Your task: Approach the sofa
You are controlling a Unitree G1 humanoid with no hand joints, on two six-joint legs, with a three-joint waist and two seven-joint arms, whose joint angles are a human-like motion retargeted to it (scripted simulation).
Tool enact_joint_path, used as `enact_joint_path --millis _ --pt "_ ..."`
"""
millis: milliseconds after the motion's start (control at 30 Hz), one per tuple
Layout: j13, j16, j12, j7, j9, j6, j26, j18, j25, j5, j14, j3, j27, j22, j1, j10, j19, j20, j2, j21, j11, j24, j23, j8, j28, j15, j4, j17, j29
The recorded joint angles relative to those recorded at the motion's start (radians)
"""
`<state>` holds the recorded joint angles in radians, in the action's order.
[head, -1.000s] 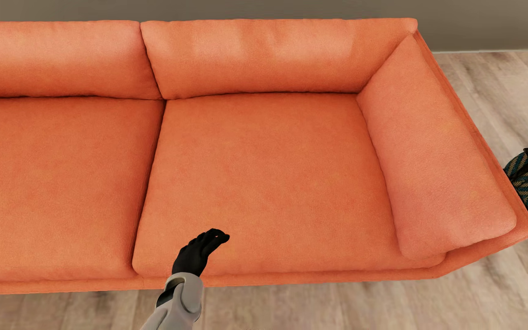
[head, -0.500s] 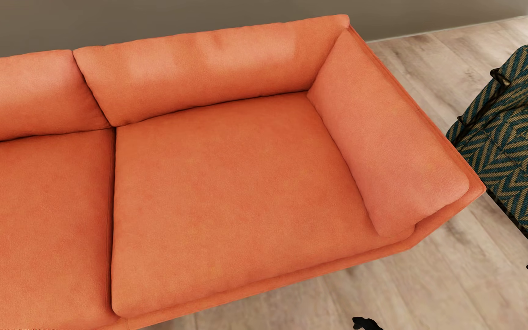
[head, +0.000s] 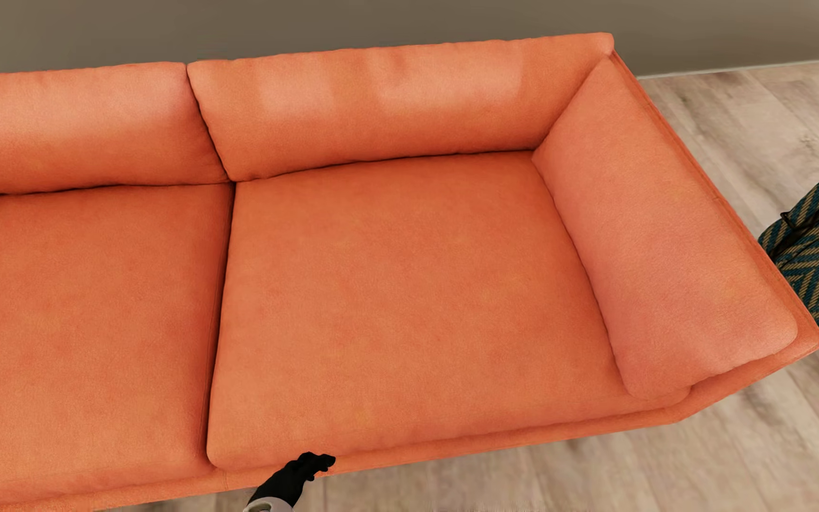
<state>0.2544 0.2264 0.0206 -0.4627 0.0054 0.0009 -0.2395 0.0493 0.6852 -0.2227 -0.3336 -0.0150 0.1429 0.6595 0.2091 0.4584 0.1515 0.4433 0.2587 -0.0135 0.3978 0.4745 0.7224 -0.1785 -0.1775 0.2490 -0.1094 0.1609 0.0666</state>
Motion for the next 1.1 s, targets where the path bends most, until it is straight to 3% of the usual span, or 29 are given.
enact_joint_path --millis 100,200,400,567,700,800,933,1100 --pt "0.014 0.001 0.035 0.004 0.007 -0.001 -0.011 0.000 0.000 0.001 -0.001 -0.005 -0.003 0.003 0.014 0.019 -0.005 -0.023 0.006 -0.012 0.004 0.006 -0.007 -0.011 -0.006 0.001 -0.008 -0.001 -0.005" --pt "0.021 0.001 0.073 0.000 0.012 0.000 -0.053 -0.002 0.002 0.006 -0.004 -0.009 -0.012 0.066 0.021 0.029 -0.006 -0.025 0.012 -0.031 0.007 -0.005 -0.018 -0.009 -0.004 0.004 -0.016 0.003 -0.018" --pt "0.021 0.016 0.119 -0.008 0.016 0.000 -0.109 -0.009 -0.004 0.017 0.000 -0.010 -0.021 0.211 0.022 0.022 -0.008 0.037 0.014 -0.064 -0.003 -0.024 -0.029 -0.003 0.094 0.004 -0.024 0.016 -0.014" --pt "-0.021 0.024 0.085 -0.005 0.015 0.000 -0.099 -0.016 -0.010 0.024 0.011 -0.009 -0.005 0.209 0.019 0.024 -0.015 0.087 0.006 -0.095 -0.007 -0.020 -0.003 -0.009 0.105 -0.005 -0.032 0.013 -0.026" --pt "-0.136 -0.010 -0.002 -0.004 0.012 -0.001 -0.116 -0.018 -0.003 0.027 0.008 -0.003 0.061 0.192 0.000 0.018 -0.023 0.098 -0.007 -0.092 0.003 -0.017 0.088 -0.013 0.068 0.005 -0.035 -0.032 -0.020" --pt "-0.170 -0.038 -0.073 0.001 0.012 -0.001 -0.102 -0.020 0.011 0.028 0.017 -0.001 0.016 0.151 -0.004 0.017 -0.031 0.100 -0.012 -0.123 0.005 -0.014 0.059 -0.022 0.071 -0.003 -0.037 -0.049 -0.022" --pt "-0.145 -0.049 -0.078 0.005 0.010 -0.004 -0.034 -0.021 -0.027 0.026 0.016 0.007 -0.052 0.019 -0.015 0.004 -0.034 0.076 -0.027 -0.124 -0.006 -0.004 -0.056 -0.032 0.013 0.005 -0.031 -0.060 -0.005" --pt "-0.133 -0.058 -0.057 0.014 0.007 -0.009 -0.058 -0.020 -0.031 0.023 0.027 0.013 -0.003 0.028 -0.025 -0.008 -0.036 0.081 -0.046 -0.093 -0.022 0.001 -0.033 -0.044 0.035 -0.002 -0.025 -0.073 -0.004"
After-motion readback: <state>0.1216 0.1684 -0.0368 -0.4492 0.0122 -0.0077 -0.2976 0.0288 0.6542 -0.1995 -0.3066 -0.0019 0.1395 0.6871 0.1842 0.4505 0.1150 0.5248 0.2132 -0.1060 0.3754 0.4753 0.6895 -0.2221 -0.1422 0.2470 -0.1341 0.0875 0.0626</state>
